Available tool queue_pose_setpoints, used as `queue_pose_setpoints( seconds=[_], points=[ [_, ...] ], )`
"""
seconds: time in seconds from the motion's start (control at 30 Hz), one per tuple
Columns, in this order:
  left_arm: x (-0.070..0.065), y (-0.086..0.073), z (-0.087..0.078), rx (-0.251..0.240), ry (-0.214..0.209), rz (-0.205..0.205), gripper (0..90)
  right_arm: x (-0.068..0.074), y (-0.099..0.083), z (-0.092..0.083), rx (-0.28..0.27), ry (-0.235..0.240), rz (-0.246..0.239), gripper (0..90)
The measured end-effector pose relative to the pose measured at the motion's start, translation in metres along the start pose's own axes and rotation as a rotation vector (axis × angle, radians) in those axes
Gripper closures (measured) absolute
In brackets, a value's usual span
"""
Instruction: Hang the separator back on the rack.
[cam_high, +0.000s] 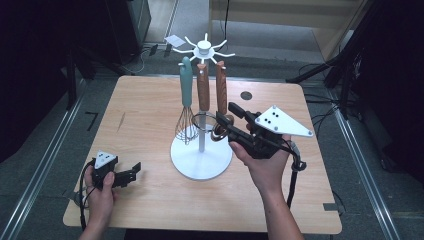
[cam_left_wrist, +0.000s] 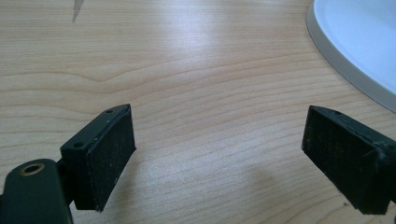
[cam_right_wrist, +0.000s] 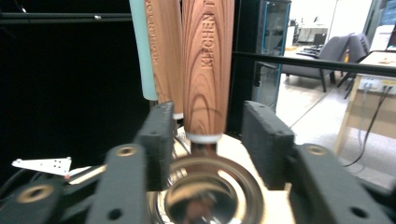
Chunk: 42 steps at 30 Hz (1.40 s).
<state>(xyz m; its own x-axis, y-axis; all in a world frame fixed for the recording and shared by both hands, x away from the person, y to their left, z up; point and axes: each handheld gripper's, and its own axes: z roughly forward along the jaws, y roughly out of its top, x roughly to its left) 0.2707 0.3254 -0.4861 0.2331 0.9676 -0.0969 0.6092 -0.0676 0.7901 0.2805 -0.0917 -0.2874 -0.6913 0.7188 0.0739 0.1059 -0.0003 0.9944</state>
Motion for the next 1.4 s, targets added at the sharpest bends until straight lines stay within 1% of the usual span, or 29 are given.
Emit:
queue_pose_setpoints(
  seconds=[0.2, 0.27, 0.3, 0.4, 0.5, 0.57, 0.6, 0.77, 0.93, 1.0, 1.07, 1.1, 1.27, 1.4],
  points=[
    [0.000, 0.000, 0.000, 0.002, 0.003, 0.003, 9.9, -0.002, -0.007, -0.007, 0.001, -0.039, -0.034, 39.9],
    [-0.001, 0.000, 0.000, 0.003, 0.003, 0.006, 9.9, -0.003, -0.010, -0.007, 0.004, -0.051, -0.033, 36.8],
    [-0.001, 0.000, 0.000, 0.001, 0.003, 0.006, 9.9, -0.004, -0.012, -0.008, 0.011, -0.050, -0.020, 33.7],
    [-0.001, 0.000, 0.000, -0.002, 0.000, 0.003, 9.9, -0.006, -0.019, -0.007, 0.025, -0.066, -0.014, 26.9],
    [-0.001, 0.000, -0.001, 0.000, 0.004, 0.013, 9.9, -0.008, -0.027, -0.008, 0.028, -0.083, 0.000, 19.1],
    [-0.001, 0.000, -0.001, -0.002, 0.005, 0.014, 9.9, -0.009, -0.032, -0.008, 0.034, -0.084, 0.019, 14.5],
    [-0.001, 0.000, -0.001, -0.002, 0.005, 0.014, 9.9, -0.010, -0.035, -0.009, 0.045, -0.090, 0.031, 13.8],
    [-0.001, 0.000, 0.000, -0.003, 0.003, 0.016, 9.9, -0.014, -0.047, -0.011, 0.060, -0.093, 0.037, 12.2],
    [-0.002, 0.000, -0.001, -0.001, 0.003, 0.021, 10.0, -0.020, -0.060, -0.014, 0.071, -0.098, 0.070, 11.1],
    [-0.002, -0.001, -0.001, -0.003, 0.001, 0.021, 9.9, -0.023, -0.065, -0.015, 0.077, -0.102, 0.065, 10.1],
    [-0.003, -0.001, -0.001, -0.003, 0.000, 0.022, 9.9, -0.026, -0.071, -0.017, 0.085, -0.111, 0.070, 10.0],
    [-0.003, -0.001, -0.001, -0.002, 0.000, 0.025, 9.9, -0.027, -0.074, -0.017, 0.090, -0.121, 0.080, 10.0],
    [-0.002, -0.001, -0.002, -0.005, 0.002, 0.027, 9.9, -0.036, -0.090, -0.021, 0.107, -0.159, 0.091, 10.5],
    [-0.003, -0.001, -0.002, -0.004, 0.001, 0.029, 9.9, -0.042, -0.099, -0.023, 0.115, -0.165, 0.107, 10.7]
  ],
)
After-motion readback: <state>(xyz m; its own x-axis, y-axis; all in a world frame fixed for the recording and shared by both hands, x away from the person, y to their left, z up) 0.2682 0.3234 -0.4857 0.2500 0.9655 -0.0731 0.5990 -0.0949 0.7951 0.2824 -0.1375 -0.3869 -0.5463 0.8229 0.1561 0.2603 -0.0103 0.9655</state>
